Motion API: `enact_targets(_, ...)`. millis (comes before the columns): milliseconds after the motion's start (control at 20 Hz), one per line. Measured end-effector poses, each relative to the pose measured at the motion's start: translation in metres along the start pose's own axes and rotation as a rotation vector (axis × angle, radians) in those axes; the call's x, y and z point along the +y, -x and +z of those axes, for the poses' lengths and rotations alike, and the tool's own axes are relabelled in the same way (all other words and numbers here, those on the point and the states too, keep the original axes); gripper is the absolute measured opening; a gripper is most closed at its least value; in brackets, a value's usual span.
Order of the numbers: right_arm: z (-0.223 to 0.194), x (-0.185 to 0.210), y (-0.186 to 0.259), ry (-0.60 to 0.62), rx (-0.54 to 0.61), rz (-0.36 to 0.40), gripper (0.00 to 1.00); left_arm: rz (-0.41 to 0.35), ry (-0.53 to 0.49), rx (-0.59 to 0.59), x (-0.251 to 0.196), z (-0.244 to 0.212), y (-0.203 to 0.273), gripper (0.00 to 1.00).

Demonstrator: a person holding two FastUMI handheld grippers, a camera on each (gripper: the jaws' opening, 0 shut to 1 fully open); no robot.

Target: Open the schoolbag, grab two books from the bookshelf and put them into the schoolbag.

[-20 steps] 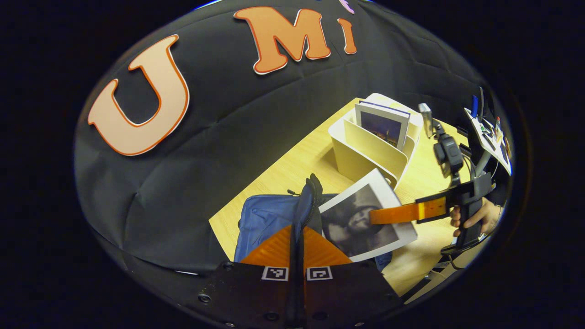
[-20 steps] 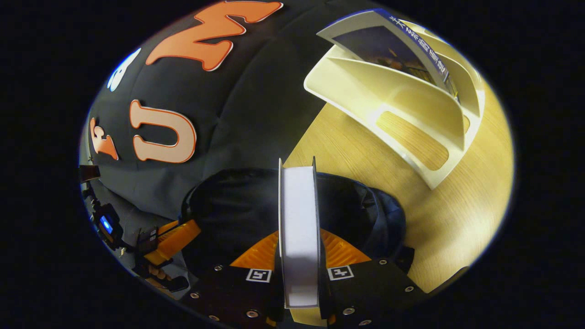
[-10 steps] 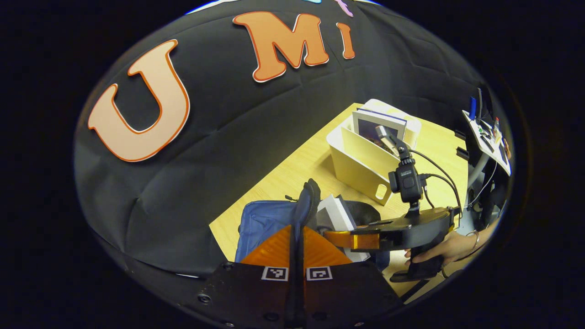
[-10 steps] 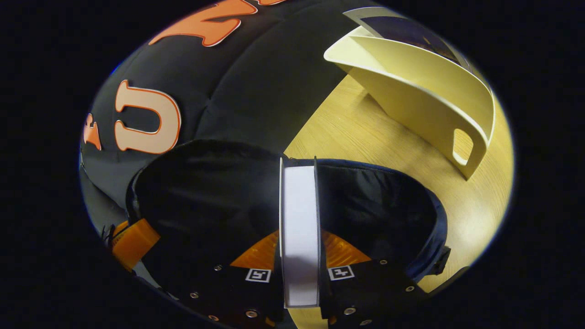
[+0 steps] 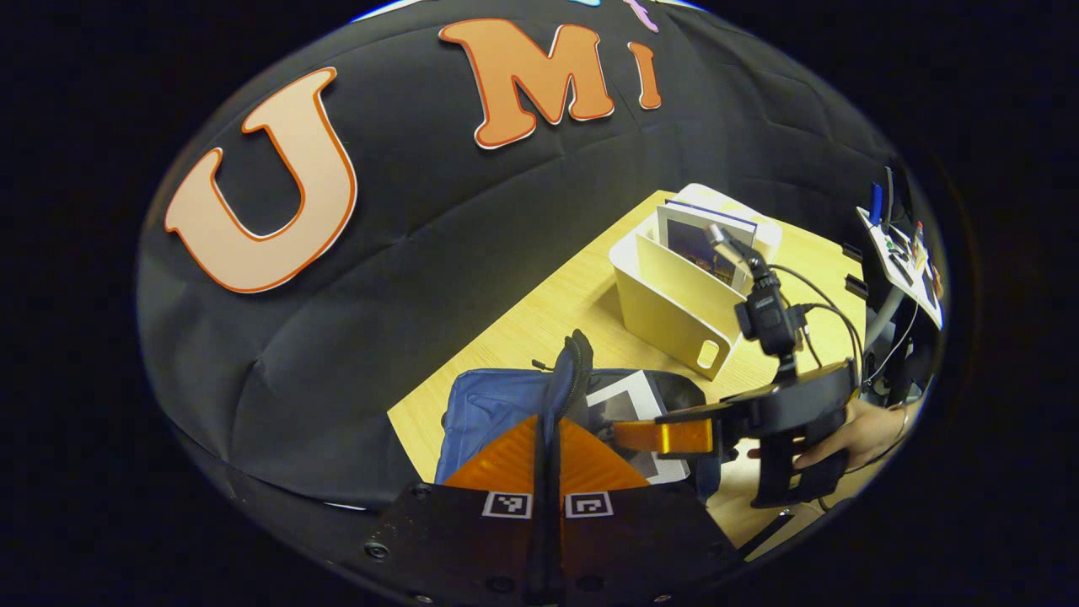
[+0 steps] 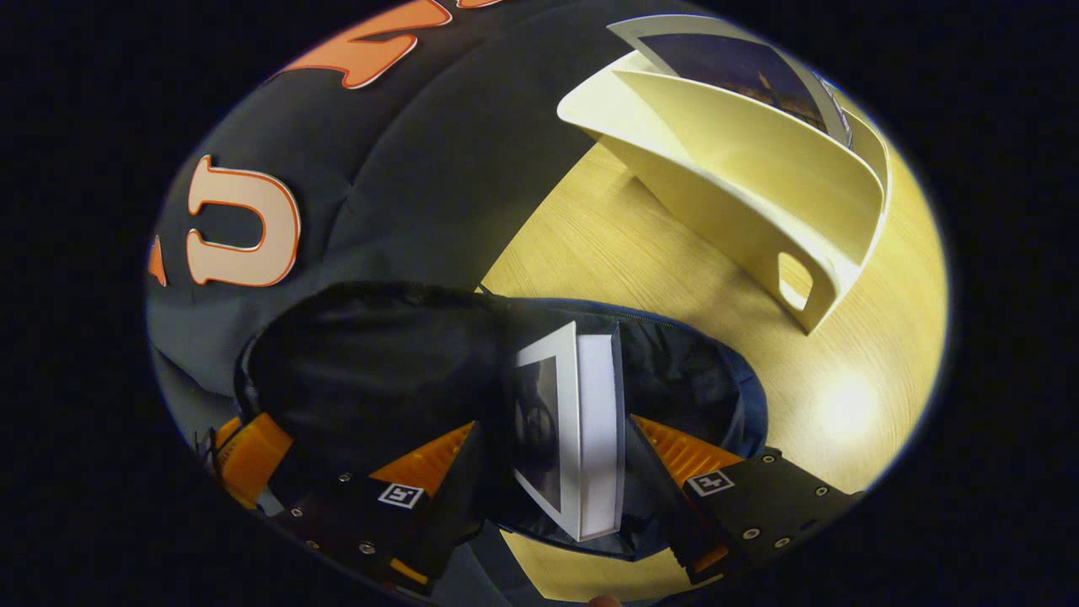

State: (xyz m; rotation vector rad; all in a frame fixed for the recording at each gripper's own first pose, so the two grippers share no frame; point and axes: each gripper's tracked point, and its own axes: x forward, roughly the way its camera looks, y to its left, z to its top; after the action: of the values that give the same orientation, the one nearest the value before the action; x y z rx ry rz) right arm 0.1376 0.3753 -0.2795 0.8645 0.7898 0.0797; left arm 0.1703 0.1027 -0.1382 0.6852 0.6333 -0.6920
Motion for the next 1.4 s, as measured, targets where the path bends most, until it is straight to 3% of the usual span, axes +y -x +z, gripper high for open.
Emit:
enact_targets(200,0.041,-0.010,0.039,0.019,-0.081,0.012,0.97,-0.008,0.007,0.011,-0.003,-0.004,-0.006,0.01)
enact_targets(400,0.105,-0.018,0.104,0.149,-0.218,-0.012,0.97,-0.012,-0.011,0.011,-0.009,-0.003,-0.009,0.00)
enact_targets(750,0.217,-0.025,0.217,0.531,-0.391,-0.216,0.97,-0.017,0.000,0.012,-0.016,-0.007,-0.010,0.01)
enact_targets(1000,0.272,-0.033,0.246,0.786,-0.323,-0.414,0.97,-0.018,0.018,0.016,-0.019,-0.008,-0.010,0.01)
enact_targets(1150,0.283,-0.034,0.222,0.827,-0.208,-0.443,0.97,-0.015,0.033,0.019,-0.019,-0.010,-0.011,0.04)
enact_targets(1400,0.279,-0.042,0.170,0.843,-0.018,-0.444,0.98,-0.007,0.063,0.027,-0.017,-0.013,-0.013,0.01)
